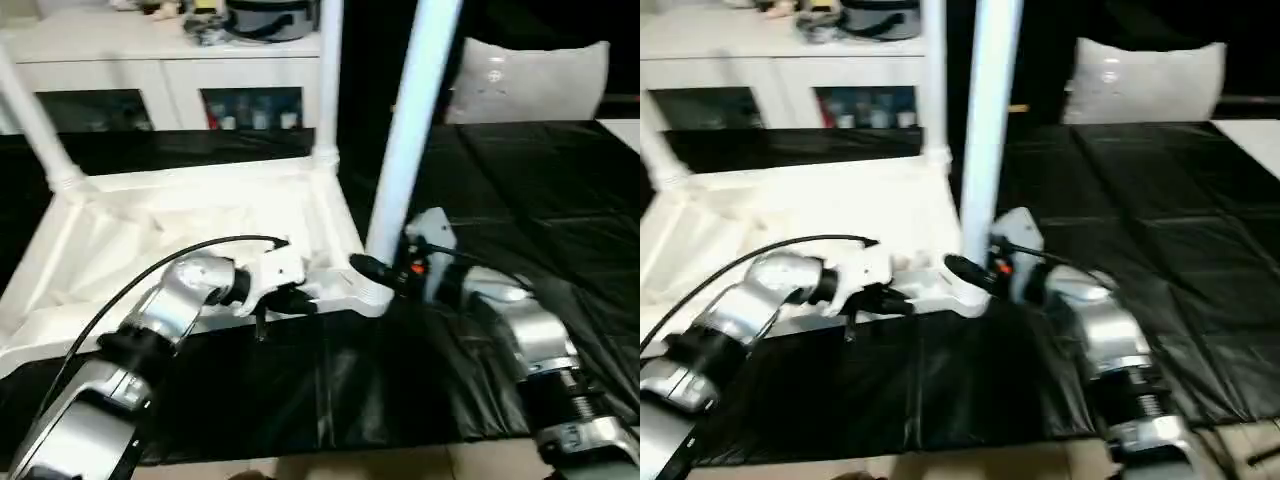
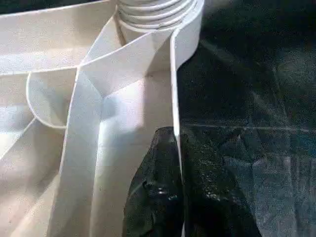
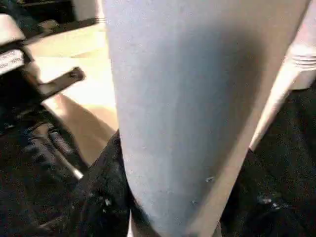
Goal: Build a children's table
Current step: Insert table leg to table base
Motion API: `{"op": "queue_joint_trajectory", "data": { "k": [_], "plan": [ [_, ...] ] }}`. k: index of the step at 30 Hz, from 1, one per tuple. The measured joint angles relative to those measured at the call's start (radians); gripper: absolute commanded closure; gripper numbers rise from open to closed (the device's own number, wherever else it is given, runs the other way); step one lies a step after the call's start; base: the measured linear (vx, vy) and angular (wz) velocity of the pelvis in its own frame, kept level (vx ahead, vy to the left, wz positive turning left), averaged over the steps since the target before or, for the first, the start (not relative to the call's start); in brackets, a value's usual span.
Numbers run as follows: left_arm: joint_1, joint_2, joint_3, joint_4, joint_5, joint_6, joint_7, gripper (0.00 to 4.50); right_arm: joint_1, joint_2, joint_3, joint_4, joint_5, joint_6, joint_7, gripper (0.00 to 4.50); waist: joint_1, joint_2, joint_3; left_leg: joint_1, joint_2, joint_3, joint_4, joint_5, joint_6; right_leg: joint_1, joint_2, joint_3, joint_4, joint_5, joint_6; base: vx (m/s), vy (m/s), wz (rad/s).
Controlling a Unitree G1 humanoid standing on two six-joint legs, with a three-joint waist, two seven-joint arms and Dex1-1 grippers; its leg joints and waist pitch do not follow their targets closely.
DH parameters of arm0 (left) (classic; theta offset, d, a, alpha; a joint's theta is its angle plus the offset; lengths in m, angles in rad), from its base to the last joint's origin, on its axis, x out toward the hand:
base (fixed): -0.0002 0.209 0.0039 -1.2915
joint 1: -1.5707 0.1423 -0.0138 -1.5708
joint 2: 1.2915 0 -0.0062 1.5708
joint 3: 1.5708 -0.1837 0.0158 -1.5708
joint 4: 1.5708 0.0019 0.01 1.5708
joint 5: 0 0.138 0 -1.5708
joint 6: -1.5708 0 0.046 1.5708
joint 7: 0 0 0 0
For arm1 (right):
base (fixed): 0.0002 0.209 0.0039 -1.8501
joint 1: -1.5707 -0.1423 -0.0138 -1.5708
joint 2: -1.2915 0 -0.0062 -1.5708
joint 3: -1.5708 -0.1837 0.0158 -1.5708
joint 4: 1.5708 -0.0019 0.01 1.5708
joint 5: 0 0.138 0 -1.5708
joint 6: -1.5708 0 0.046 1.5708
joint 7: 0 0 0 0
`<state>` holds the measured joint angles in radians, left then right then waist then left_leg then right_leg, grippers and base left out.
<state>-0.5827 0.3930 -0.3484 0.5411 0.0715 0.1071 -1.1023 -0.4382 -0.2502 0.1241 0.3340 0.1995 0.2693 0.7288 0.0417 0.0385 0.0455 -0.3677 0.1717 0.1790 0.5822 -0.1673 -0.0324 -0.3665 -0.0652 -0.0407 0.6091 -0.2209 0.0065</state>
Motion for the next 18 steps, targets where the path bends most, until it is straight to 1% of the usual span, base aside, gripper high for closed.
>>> {"op": "queue_joint_trajectory", "data": {
  "k": [1, 3, 4, 6, 8, 10, 12, 18],
  "plan": [
    [0.024, -0.004, 0.01, -0.044, 0.001, 0.044, 0.029, 4.5, -0.008, 0.02, -0.002, 0.002, -0.005, 0.014, -0.042, 2.63, -0.006, -0.001, 0.0, 0.0, 0.0, 0.0, -0.001, 0.0, 0.0, 0.0, 0.0, 0.0, -0.002, 0.0, 0.0, 0.0, 0.0, 0.0],
    [0.07, -0.028, 0.031, -0.122, 0.008, 0.125, 0.097, 4.5, -0.022, 0.068, -0.024, 0.016, -0.017, 0.032, -0.131, 2.63, -0.019, -0.003, 0.001, 0.0, -0.001, 0.0, -0.001, 0.0, 0.0, -0.003, -0.001, 0.0, -0.004, 0.0, 0.0, 0.0, 0.0, 0.0],
    [0.088, -0.057, 0.039, -0.17, 0.026, 0.183, 0.152, 4.5, -0.044, 0.093, -0.04, 0.042, -0.025, 0.041, -0.192, 2.63, -0.027, -0.005, 0.001, -0.001, -0.001, -0.001, 0.0, 0.0, 0.0, -0.005, -0.002, -0.002, -0.006, 0.0, 0.0, 0.0, 0.0, 0.0],
    [0.103, -0.097, 0.039, -0.211, 0.038, 0.238, 0.207, 4.5, -0.068, 0.107, -0.056, 0.069, -0.034, 0.05, -0.253, 2.63, -0.042, -0.007, 0.0, -0.003, -0.001, -0.003, -0.003, 0.0, 0.0, -0.007, -0.002, -0.004, -0.015, 0.0, 0.0, 0.0, 0.0, 0.0],
    [0.128, -0.177, 0.045, -0.274, 0.064, 0.333, 0.308, 4.5, -0.1, 0.137, -0.088, 0.111, -0.041, 0.051, -0.338, 2.63, -0.052, -0.011, -0.001, -0.006, -0.003, -0.003, -0.003, 0.0, 0.0, -0.006, -0.004, -0.003, -0.019, 0.0, 0.0, 0.0, 0.0, 0.0],
    [0.139, -0.24, 0.039, -0.307, 0.088, 0.389, 0.383, 4.5, -0.12, 0.15, -0.103, 0.132, -0.046, 0.054, -0.396, 2.63, -0.059, -0.017, -0.003, -0.012, -0.006, -0.002, -0.004, 0.0, 0.0, -0.012, -0.006, -0.002, -0.019, 0.001, -0.002, 0.0, 0.0, 0.0],
    [0.141, -0.268, 0.033, -0.321, 0.103, 0.414, 0.424, 4.5, -0.131, 0.157, -0.114, 0.14, -0.054, 0.055, -0.428, 2.63, -0.061, -0.018, -0.003, -0.016, -0.006, -0.002, -0.004, 0.0, 0.0, -0.015, -0.007, -0.003, -0.019, 0.007, -0.007, 0.0, 0.0, 0.0],
    [0.141, -0.263, 0.025, -0.357, 0.115, 0.463, 0.444, 4.5, -0.153, 0.177, -0.117, 0.151, -0.064, 0.073, -0.452, 2.63, -0.062, -0.018, -0.003, -0.015, -0.004, -0.002, -0.005, 0.0, 0.0, -0.018, -0.007, -0.006, -0.015, 0.011, -0.006, 0.0, 0.0, 0.0]
  ]
}}
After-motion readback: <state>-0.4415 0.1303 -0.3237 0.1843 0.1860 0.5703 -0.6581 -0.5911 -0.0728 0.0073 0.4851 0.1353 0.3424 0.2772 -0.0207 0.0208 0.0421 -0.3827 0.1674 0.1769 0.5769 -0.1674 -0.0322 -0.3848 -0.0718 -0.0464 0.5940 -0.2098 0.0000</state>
